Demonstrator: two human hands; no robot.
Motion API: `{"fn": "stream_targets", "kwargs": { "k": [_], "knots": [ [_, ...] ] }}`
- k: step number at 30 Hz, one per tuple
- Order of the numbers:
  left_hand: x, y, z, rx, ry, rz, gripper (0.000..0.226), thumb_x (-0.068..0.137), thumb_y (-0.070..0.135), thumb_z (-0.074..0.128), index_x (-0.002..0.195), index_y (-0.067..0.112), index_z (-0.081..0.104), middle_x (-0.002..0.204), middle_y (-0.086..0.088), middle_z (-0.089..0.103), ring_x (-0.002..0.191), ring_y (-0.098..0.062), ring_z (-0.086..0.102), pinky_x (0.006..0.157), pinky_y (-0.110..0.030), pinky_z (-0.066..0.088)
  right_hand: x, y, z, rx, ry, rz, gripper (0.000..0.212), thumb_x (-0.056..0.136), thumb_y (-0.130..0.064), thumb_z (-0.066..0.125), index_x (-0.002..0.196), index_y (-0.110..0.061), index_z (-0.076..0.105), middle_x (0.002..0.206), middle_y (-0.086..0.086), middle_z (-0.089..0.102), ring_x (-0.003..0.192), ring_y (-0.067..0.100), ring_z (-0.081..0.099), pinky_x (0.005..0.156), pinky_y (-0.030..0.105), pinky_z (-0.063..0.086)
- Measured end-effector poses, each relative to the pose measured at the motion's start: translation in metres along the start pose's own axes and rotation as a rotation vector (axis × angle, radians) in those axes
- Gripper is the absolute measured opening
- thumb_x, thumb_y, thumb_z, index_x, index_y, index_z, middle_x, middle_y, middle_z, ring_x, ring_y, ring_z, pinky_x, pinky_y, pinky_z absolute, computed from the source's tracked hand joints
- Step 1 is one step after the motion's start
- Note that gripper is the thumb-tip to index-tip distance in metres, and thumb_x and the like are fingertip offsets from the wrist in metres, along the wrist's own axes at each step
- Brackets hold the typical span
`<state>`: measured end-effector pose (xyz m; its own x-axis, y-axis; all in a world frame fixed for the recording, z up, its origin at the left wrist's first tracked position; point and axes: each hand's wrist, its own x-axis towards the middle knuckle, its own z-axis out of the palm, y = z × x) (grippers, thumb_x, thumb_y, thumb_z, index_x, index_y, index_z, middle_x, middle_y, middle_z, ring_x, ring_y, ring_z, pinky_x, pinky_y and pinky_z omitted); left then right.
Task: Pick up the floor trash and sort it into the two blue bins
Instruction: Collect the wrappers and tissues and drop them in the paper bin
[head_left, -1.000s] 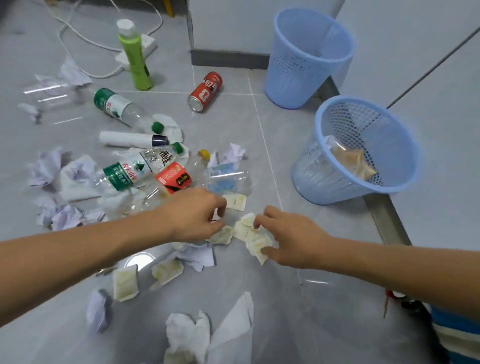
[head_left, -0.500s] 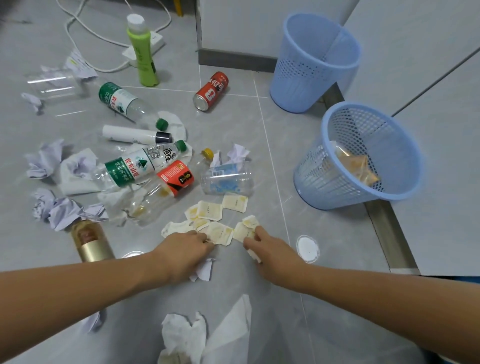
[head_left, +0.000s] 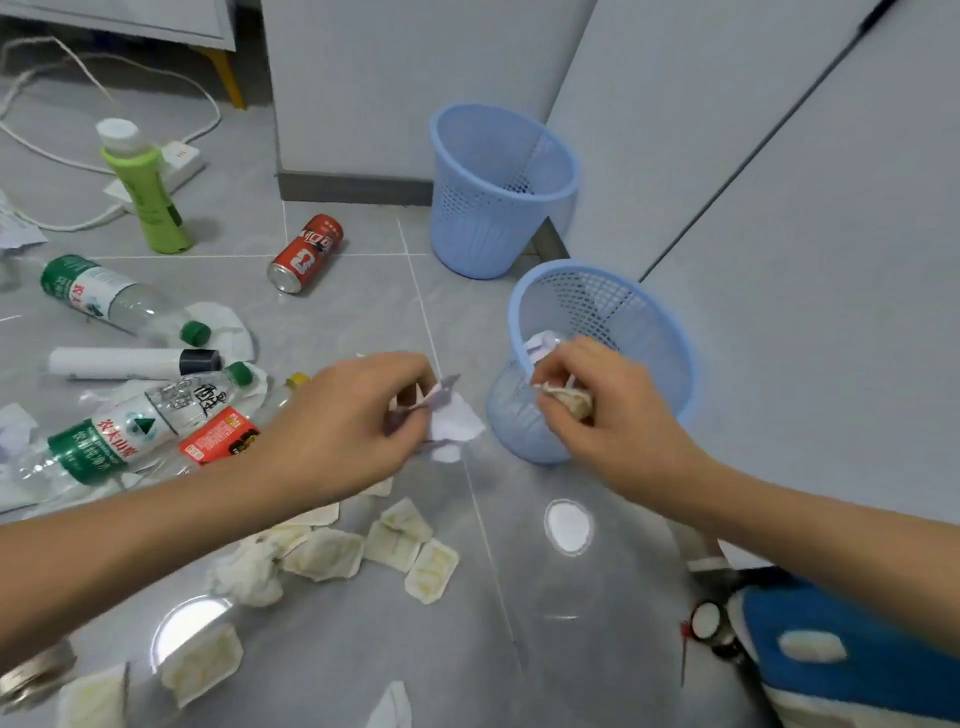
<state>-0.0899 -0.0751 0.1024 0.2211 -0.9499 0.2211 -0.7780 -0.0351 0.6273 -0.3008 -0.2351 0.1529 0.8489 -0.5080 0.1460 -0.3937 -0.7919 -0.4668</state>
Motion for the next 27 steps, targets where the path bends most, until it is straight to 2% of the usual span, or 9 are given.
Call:
{"fn": "stream_targets", "kwargs": {
  "k": [3,6,10,12,16,19,21,23,27],
  "knots": [
    [0.068,0.036,0.006,-0.023,0.102,0.016,0.013,0.084,0.028,0.062,0.083,0.033,0.05,0.072,0.011,0.057,0.065,-0.009,0.052,0.06,-0.034,0.046,0.025,0.046,-0.033,-0.064,0.134,0.169,0.01,0.086,-0.01,0.066,0.091,-0.019,0.065,0.087,-0.002,0.061,0.083,0.018,0.058,0.077,0.038,0.049],
    [0.122,0.057,0.034,0.004,0.115,-0.02,0.007,0.086,0.026,0.061,0.093,0.028,0.06,0.082,0.009,0.064,0.076,-0.016,0.059,0.066,-0.038,0.052,0.038,0.084,-0.043,-0.149,0.138,0.318,0.016,0.087,-0.012,0.067,0.101,-0.02,0.066,0.095,-0.001,0.058,0.09,0.022,0.059,0.081,0.036,0.047],
    [0.154,0.069,0.051,0.129,0.001,-0.049,0.052,0.079,0.044,0.064,0.128,0.027,0.063,0.114,0.0,0.068,0.106,-0.027,0.064,0.084,-0.042,0.054,0.033,0.103,-0.048,-0.246,-0.034,0.432,0.052,0.078,-0.041,0.069,0.128,-0.029,0.056,0.115,0.003,0.052,0.094,0.029,0.063,0.086,0.041,0.051],
    [0.146,0.065,0.04,0.188,0.048,-0.015,0.06,0.077,0.05,0.06,0.133,0.028,0.061,0.119,0.0,0.066,0.111,-0.027,0.062,0.087,-0.041,0.053,0.029,0.094,-0.052,-0.37,-0.014,0.38,0.06,0.071,-0.044,0.063,0.129,-0.03,0.055,0.117,0.005,0.05,0.095,0.032,0.063,0.084,0.047,0.055],
    [0.082,0.03,0.01,0.204,0.086,0.068,0.03,0.084,0.043,0.054,0.11,0.031,0.064,0.094,0.011,0.064,0.078,-0.014,0.055,0.071,-0.038,0.052,0.01,0.033,-0.037,-0.311,0.132,-0.035,0.024,0.084,-0.018,0.062,0.108,-0.019,0.061,0.101,-0.001,0.056,0.084,0.021,0.059,0.072,0.044,0.052],
    [0.014,-0.015,0.007,0.235,-0.112,0.009,0.018,0.086,0.038,0.053,0.1,0.03,0.062,0.081,0.011,0.064,0.074,-0.014,0.057,0.065,-0.036,0.051,-0.015,-0.017,0.02,-0.134,-0.161,-0.214,0.017,0.088,-0.021,0.056,0.104,-0.023,0.056,0.095,-0.006,0.053,0.074,0.018,0.057,0.067,0.042,0.05],
    [-0.028,-0.043,0.018,0.281,-0.272,-0.005,0.014,0.087,0.037,0.052,0.095,0.03,0.062,0.082,0.011,0.064,0.08,-0.014,0.063,0.063,-0.033,0.049,-0.032,-0.025,0.074,-0.178,-0.5,-0.185,0.032,0.088,-0.03,0.059,0.118,-0.031,0.05,0.111,-0.009,0.047,0.08,0.021,0.06,0.07,0.044,0.053],
    [-0.062,-0.063,0.032,0.337,-0.42,-0.046,0.019,0.09,0.04,0.051,0.102,0.031,0.063,0.094,0.01,0.064,0.089,-0.015,0.064,0.061,-0.031,0.046,-0.042,-0.015,0.122,-0.297,-0.713,-0.166,0.053,0.086,-0.036,0.065,0.133,-0.032,0.041,0.128,-0.006,0.038,0.093,0.027,0.06,0.073,0.045,0.054],
    [-0.105,-0.082,0.061,0.52,-0.631,-0.054,0.041,0.091,0.052,0.05,0.124,0.029,0.053,0.12,0.0,0.051,0.111,-0.024,0.053,0.064,-0.034,0.04,-0.046,0.004,0.182,-0.386,-0.743,-0.16,0.09,0.075,-0.042,0.077,0.148,-0.037,0.024,0.145,0.001,0.026,0.118,0.031,0.046,0.077,0.041,0.054]
  ]
}}
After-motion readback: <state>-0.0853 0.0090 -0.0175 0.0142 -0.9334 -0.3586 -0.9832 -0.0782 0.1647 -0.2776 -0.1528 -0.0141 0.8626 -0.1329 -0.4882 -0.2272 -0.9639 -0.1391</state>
